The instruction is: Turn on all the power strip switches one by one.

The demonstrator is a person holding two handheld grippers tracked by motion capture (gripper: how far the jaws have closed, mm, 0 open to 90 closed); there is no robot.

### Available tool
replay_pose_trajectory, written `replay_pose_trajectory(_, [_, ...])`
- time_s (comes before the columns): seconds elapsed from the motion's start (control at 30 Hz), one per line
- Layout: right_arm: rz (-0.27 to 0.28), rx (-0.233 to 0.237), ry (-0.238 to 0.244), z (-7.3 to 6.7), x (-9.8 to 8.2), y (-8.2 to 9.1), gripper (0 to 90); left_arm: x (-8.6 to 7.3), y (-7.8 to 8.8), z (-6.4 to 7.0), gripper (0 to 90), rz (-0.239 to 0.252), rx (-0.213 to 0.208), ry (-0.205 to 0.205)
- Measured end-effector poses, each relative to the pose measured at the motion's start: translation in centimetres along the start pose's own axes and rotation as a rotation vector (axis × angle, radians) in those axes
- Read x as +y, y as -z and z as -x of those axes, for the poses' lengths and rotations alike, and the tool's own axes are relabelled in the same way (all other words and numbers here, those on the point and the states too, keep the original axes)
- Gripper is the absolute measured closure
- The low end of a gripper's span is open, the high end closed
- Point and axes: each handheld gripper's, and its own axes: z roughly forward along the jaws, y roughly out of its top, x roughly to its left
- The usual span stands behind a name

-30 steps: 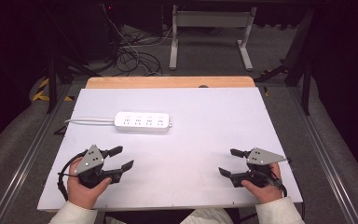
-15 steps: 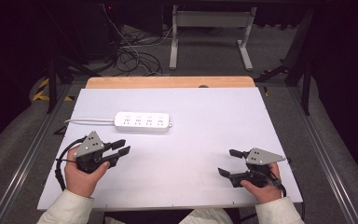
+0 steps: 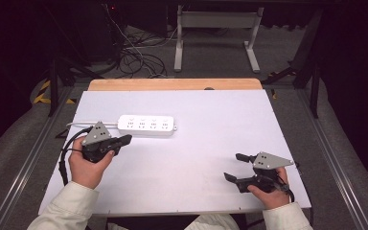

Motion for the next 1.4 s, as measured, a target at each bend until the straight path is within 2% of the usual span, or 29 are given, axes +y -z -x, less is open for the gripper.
replay_pose_trajectory(0.1, [-0.002,0.001,0.004,0.0,0.0,0.0,18.3,0.4,-0.4,-0.4,89.7,-0.003,0.003,0.002])
replay_pose_trajectory(0.3, [-0.002,0.003,0.003,0.0,0.0,-0.1,18.3,1.1,-1.1,-1.3,89.7,-0.009,0.004,0.032])
replay_pose_trajectory(0.5, [-0.002,0.007,0.006,0.0,0.0,-0.1,17.8,1.9,-1.8,-2.4,89.7,-0.015,0.030,0.026])
replay_pose_trajectory(0.7, [0.000,0.011,0.004,-0.1,0.0,-0.1,17.7,2.4,-2.9,-3.5,89.7,-0.015,0.045,0.054])
replay_pose_trajectory(0.87, [0.000,0.014,0.001,-0.1,0.0,-0.2,17.4,2.5,-4.2,-4.3,89.7,-0.019,0.063,0.050])
replay_pose_trajectory(0.93, [0.000,0.015,0.001,-0.1,0.0,-0.2,17.4,2.6,-4.8,-4.7,89.7,-0.023,0.074,0.043])
replay_pose_trajectory(1.17, [0.001,0.017,-0.001,-0.1,-0.1,-0.2,17.2,2.1,-6.9,-6.5,89.7,-0.027,0.084,0.091])
replay_pose_trajectory(1.27, [-0.001,0.021,-0.007,-0.1,-0.1,-0.3,16.8,1.7,-7.6,-7.2,89.7,-0.019,0.091,0.098])
replay_pose_trajectory(1.4, [0.001,0.020,-0.014,0.0,-0.1,-0.3,16.6,1.0,-8.7,-8.4,89.7,-0.035,0.108,0.117])
